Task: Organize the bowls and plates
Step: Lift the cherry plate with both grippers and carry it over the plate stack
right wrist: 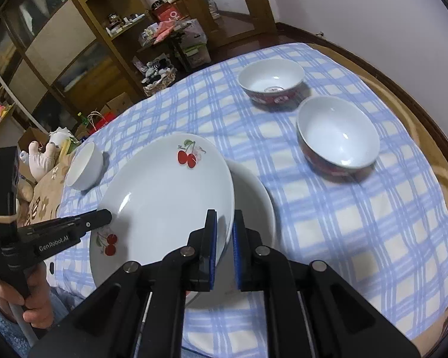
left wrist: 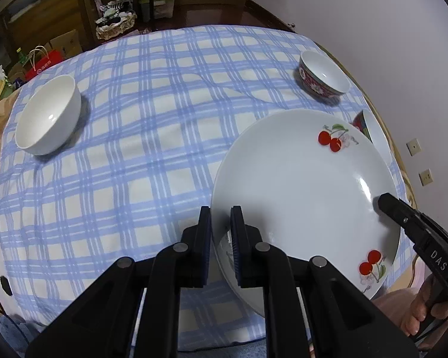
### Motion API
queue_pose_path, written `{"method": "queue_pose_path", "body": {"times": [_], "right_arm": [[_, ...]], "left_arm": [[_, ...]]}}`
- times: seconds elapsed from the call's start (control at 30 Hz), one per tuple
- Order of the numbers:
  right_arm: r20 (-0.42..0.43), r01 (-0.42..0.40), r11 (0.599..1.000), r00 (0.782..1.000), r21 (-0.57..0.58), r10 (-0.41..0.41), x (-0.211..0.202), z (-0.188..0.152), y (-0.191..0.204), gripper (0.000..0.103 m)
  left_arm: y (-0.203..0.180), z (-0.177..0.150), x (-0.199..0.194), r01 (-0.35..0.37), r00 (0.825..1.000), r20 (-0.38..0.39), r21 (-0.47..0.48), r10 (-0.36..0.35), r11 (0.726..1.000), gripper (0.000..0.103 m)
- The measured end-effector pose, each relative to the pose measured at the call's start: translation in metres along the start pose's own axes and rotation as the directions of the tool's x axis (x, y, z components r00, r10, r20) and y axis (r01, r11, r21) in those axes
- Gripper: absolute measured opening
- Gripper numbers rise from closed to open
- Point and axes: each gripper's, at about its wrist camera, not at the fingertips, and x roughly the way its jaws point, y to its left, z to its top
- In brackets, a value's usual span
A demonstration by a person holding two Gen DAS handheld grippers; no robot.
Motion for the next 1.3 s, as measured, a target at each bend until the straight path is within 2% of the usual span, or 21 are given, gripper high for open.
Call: {"method": "queue_pose_path", "body": {"times": [0.3,0.43,0.63,1.03,1.3], "right_arm": [[0.018,0.014,0.999,1.0,0.045,-0.015,-0.005,-0.018,-0.012,0.011],[0.021,0.007,0.997,1.0,0.071,-0.009,-0.002,-0.02,-0.017,0.011],[0.026,0.003,0.996,1.0,0.091,-0.005,0.001,-0.02,-0.021,0.011],[0.001,0.005,0.996,1.0,0.087,-0.005,0.014,-0.02,-0.018,0.011],[-0.031,0.019,0.994,0.999,0.106,-0.016,0.026,-0.02,-0.02,0.011]], "left_arm": [[-0.009,-0.011,0.008,0.018,0.999,-0.037,0.033,-0.017,0.999,0.012],[-0.014,-0.015,0.018,-0.002,0.999,-0.047,0.075,0.005,0.997,0.012],[-0.008,-0.017,0.025,0.043,0.997,-0.063,0.048,-0.04,0.998,0.012],[0.001,-0.016,0.033,0.05,0.996,-0.067,0.005,-0.05,0.999,0.012],[0.001,-0.011,0.042,0.033,0.997,-0.076,0.006,-0.032,0.999,0.012]]}}
